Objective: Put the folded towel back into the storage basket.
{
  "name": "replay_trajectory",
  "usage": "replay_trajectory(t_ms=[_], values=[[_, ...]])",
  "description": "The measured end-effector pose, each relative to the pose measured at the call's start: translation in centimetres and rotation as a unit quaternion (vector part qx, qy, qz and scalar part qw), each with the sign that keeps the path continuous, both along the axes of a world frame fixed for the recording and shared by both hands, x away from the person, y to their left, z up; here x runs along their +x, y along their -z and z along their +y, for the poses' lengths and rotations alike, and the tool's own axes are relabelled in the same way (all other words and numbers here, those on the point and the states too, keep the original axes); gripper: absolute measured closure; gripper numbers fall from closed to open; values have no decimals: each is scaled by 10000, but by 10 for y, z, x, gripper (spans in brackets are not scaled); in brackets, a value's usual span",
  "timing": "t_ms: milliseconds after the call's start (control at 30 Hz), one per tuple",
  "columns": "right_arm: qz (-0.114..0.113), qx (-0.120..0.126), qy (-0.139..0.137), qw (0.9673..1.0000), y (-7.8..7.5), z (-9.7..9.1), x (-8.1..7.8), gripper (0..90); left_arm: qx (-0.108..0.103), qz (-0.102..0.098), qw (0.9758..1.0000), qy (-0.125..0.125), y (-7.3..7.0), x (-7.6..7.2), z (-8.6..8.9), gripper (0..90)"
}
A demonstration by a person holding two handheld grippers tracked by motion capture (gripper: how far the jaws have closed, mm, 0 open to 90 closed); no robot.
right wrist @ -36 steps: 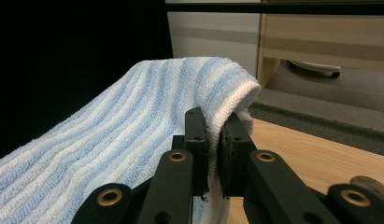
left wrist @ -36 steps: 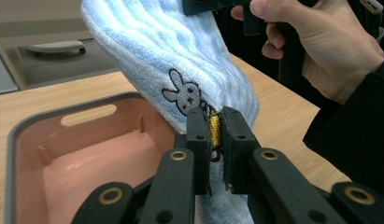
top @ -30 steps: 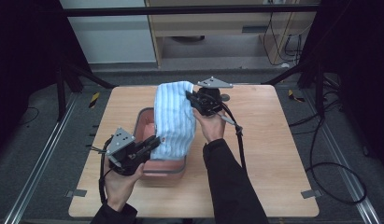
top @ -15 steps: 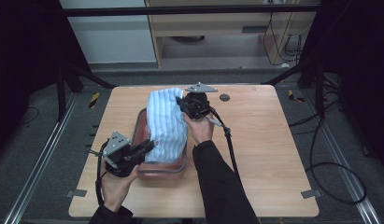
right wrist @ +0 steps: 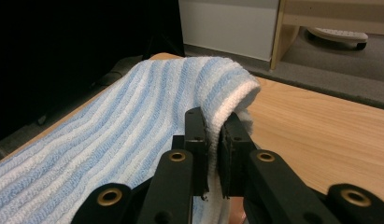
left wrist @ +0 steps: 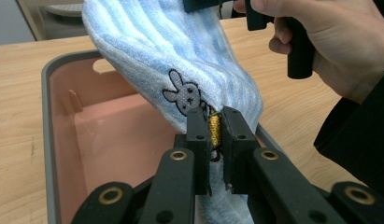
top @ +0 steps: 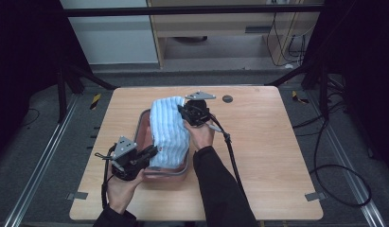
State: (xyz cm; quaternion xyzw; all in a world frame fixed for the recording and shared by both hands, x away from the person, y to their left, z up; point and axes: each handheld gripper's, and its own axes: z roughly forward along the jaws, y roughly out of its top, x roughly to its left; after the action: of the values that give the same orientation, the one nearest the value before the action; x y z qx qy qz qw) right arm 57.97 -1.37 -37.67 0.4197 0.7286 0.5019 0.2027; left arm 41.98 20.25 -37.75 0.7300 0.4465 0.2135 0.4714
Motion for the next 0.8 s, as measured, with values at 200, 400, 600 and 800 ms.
replay_trajectory(t_ms=[200,400,600,800], values=[[25,-16,-21,10000,7,5,1,839,33,75,9999,-65,5,1,3,828],[86,-98,-39,9999,18,9,2,839,129,188,9997,-111,13,3,3,828],[140,-142,-21,9998,27,11,4,839,162,278,9993,-177,20,7,4,827],[184,-209,-31,9996,35,14,6,838,187,417,9987,-237,30,12,7,827]])
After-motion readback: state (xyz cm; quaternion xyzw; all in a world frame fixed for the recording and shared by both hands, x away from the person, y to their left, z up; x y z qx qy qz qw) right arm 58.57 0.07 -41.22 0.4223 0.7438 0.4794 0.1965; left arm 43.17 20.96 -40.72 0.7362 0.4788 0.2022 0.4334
